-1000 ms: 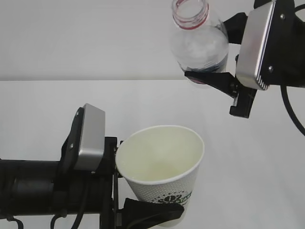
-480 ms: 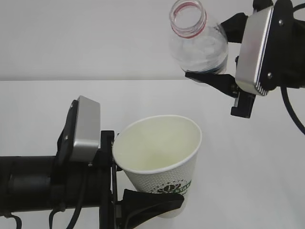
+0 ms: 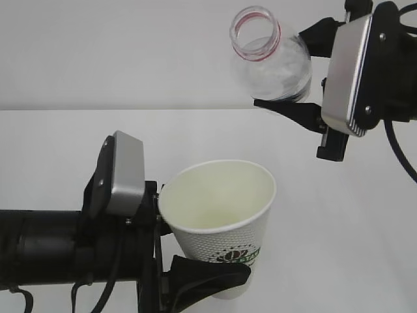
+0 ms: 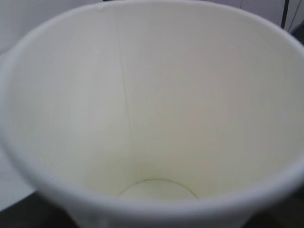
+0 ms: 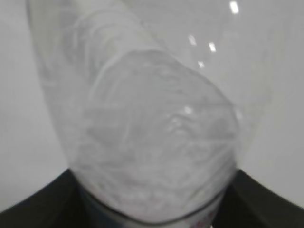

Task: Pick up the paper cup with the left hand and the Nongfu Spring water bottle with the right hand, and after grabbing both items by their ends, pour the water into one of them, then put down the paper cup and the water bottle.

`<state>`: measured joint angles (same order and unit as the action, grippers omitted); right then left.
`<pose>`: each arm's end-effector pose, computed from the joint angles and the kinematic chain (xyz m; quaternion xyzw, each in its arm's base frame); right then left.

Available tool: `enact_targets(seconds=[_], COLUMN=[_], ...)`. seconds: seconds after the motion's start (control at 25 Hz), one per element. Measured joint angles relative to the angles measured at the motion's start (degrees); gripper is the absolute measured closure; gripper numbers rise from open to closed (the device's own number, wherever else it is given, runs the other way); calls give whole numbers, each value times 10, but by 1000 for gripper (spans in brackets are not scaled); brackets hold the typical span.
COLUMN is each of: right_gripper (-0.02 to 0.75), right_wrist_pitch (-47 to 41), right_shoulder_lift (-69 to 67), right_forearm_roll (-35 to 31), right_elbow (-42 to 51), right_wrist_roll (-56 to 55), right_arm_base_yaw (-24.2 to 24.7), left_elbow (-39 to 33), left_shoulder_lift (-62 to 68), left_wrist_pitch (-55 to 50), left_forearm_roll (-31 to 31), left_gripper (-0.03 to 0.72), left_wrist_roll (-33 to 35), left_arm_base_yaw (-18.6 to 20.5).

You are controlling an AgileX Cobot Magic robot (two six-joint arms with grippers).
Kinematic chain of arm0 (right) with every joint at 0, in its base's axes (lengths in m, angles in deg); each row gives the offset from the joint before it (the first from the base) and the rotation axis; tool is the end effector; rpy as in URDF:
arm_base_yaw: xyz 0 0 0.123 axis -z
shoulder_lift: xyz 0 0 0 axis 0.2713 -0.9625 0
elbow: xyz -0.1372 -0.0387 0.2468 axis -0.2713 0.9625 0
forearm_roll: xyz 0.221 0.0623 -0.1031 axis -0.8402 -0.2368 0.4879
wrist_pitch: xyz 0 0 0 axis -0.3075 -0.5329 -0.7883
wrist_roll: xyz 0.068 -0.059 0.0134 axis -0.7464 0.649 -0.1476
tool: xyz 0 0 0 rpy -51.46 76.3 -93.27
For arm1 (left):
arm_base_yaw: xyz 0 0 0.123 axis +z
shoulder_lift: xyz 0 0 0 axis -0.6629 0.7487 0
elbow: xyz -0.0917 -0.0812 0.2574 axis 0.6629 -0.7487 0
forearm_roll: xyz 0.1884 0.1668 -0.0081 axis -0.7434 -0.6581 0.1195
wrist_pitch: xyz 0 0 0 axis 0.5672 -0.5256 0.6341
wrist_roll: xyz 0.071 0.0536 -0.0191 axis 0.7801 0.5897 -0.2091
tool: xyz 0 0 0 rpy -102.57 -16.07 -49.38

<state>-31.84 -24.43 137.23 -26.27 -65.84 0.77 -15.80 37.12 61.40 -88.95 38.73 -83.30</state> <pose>0.2566 0.1195 0.2901 -0.6305 0.4659 -0.0523 0.6187 0.1649 -0.2226 0.1753 0.4887 0.6144 -0.4201 0.4552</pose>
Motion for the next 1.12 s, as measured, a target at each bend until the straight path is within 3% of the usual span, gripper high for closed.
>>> enact_targets(seconds=[0.36,1.12], right_gripper=[266,266], right_wrist_pitch=[0,0], right_shoulder_lift=[0,0], right_forearm_roll=[0,0], right_elbow=[0,-1], right_wrist_roll=[6,59], right_arm_base_yaw=[0,0], left_elbow=[49,52], left_shoulder_lift=[-8,-62], left_wrist_pitch=[-28,-74], left_forearm_roll=[-29,-41], left_gripper=[157,160], left_wrist_roll=[-28,-31], left_arm_base_yaw=[0,0])
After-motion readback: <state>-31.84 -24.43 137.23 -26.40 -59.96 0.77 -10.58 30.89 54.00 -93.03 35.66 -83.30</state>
